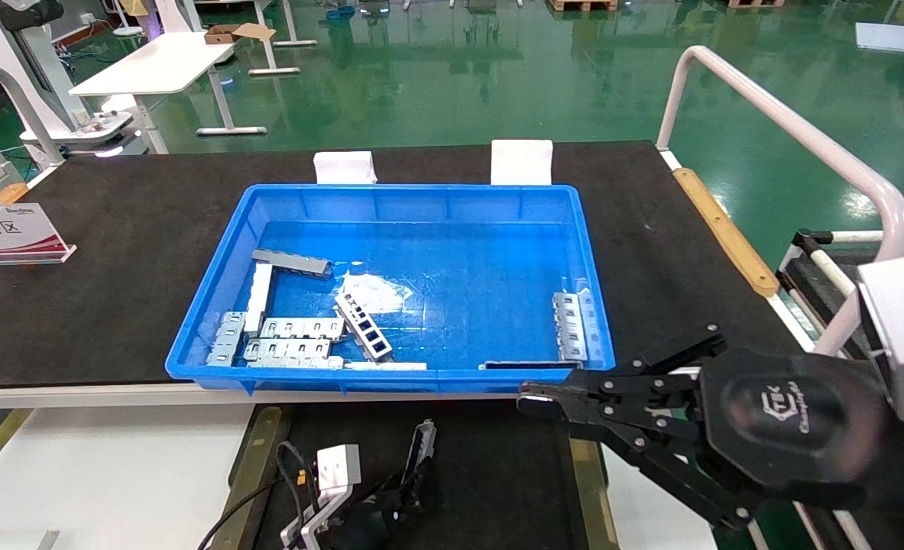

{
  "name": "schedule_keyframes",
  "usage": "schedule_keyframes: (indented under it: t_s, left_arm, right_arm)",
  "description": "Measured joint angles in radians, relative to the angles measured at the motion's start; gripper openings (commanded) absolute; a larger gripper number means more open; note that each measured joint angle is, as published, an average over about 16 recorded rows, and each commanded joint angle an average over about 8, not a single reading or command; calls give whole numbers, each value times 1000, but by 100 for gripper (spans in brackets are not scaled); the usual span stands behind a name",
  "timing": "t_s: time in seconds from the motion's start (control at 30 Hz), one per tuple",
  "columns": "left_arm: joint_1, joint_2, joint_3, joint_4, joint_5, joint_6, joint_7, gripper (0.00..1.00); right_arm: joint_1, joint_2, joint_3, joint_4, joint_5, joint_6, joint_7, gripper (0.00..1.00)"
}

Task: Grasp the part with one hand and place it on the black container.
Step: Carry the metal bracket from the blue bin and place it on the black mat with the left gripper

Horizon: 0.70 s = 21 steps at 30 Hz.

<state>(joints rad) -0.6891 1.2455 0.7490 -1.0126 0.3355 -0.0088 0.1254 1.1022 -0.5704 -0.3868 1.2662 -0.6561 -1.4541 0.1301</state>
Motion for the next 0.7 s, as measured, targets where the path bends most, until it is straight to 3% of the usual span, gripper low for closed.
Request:
schedule_keyframes:
  t_s: [0.07,0.13,0.33,0.4,0.7]
  left_arm:
    - [-2,12,-4,12,0,-9,0,0]
    - [-3,22,-7,24,1,-15,0,9]
    - [-6,41,-13,50,-2,-23,-3,84]
    - [-6,44,-13,56,-4,-24,-5,100]
    - [-12,38,5,60,-16,-10,-16,100]
  right_arm:
    - [0,0,0,0,0,0,0,3]
    - [0,0,0,0,0,0,0,24]
    - [0,0,0,0,0,0,0,95]
    - [0,0,0,0,0,0,0,100]
    - [0,0,0,0,0,0,0,100]
